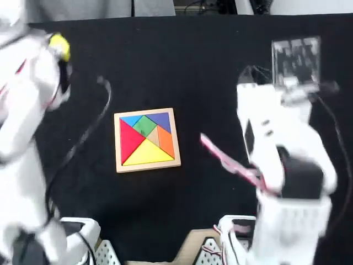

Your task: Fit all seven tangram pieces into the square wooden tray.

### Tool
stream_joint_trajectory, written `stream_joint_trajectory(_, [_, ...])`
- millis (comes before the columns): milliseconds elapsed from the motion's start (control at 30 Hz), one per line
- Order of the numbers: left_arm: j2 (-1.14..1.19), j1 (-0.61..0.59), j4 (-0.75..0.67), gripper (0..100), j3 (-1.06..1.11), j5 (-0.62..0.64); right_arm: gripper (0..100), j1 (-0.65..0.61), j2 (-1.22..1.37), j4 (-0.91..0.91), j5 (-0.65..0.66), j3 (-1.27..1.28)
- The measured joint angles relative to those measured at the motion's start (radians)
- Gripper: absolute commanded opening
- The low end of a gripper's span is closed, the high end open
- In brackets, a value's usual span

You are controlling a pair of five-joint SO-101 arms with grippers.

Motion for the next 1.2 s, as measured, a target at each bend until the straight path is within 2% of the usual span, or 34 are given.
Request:
stream_joint_trajectory(167, [-0.284, -0.002, 0.064, 3, 0.066, 0.017, 1.1, 0.002, -0.219, 0.055, 0.014, 0.000])
stream_joint_trajectory(367, [-0.637, -0.002, 0.052, 3, 0.341, 0.017, 1.1, 0.002, -0.480, 0.061, 0.015, 0.141])
stream_joint_trajectory(567, [-1.054, -0.002, -0.100, 3, 0.758, -0.026, 1.1, 0.002, -0.732, 0.061, 0.023, 0.408])
stream_joint_trajectory(733, [-1.379, -0.002, -0.270, 3, 1.175, -0.066, 1.2, -0.002, -0.901, 0.061, 0.023, 0.506])
stream_joint_trajectory(867, [-1.412, -0.002, -0.295, 3, 1.398, -0.066, 1.2, 0.005, -0.904, 0.061, 0.040, 0.563])
stream_joint_trajectory(1067, [-1.430, -0.006, -0.296, 3, 1.455, -0.066, 1.2, 0.005, -0.904, 0.061, 0.061, 0.606])
stream_joint_trajectory(1200, [-1.432, -0.129, -0.338, 3, 1.481, -0.066, 1.2, 0.005, -0.904, 0.061, 0.061, 0.606])
